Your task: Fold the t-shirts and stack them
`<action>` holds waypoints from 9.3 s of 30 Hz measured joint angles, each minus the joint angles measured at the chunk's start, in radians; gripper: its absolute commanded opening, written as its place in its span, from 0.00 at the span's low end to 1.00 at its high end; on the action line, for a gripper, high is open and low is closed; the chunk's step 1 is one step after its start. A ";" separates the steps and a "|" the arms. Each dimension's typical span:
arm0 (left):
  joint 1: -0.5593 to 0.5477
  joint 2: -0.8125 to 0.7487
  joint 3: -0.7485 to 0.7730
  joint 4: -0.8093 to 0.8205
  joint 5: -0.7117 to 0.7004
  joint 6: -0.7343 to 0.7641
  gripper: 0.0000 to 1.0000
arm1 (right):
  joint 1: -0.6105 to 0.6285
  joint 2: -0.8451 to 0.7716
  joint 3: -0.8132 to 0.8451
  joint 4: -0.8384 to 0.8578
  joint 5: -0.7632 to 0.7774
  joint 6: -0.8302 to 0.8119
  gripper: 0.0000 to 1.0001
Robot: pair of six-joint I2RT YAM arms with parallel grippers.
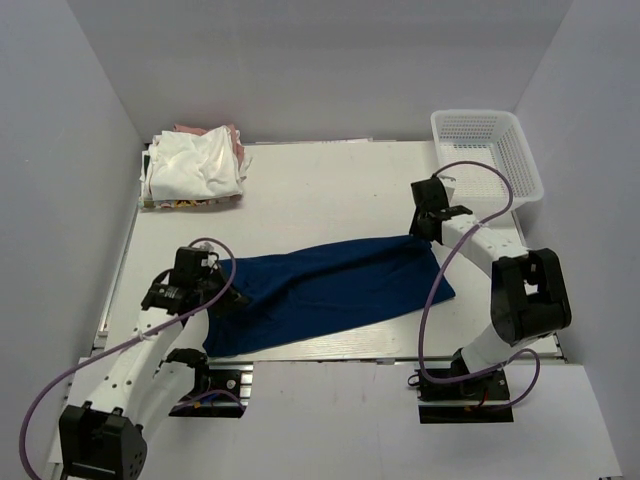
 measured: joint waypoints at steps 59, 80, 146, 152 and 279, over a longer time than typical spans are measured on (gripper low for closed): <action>-0.120 1.806 1.735 0.375 0.107 0.123 1.00 | 0.258 -0.295 -0.431 0.105 -0.547 -0.018 0.90; -0.150 2.031 1.883 0.897 0.150 -0.120 1.00 | 0.663 -0.320 -0.360 -0.041 -0.706 -0.195 0.90; -0.183 0.422 0.083 0.445 0.046 0.148 1.00 | 0.912 -0.015 -0.086 -0.455 -0.404 -0.033 0.07; -0.183 0.423 0.082 0.429 0.048 0.151 1.00 | 0.931 -0.002 -0.036 -0.426 -0.361 -0.055 0.13; -0.756 0.455 0.213 0.195 0.126 0.002 0.00 | 0.709 -0.589 -0.420 -0.348 -0.493 0.005 0.90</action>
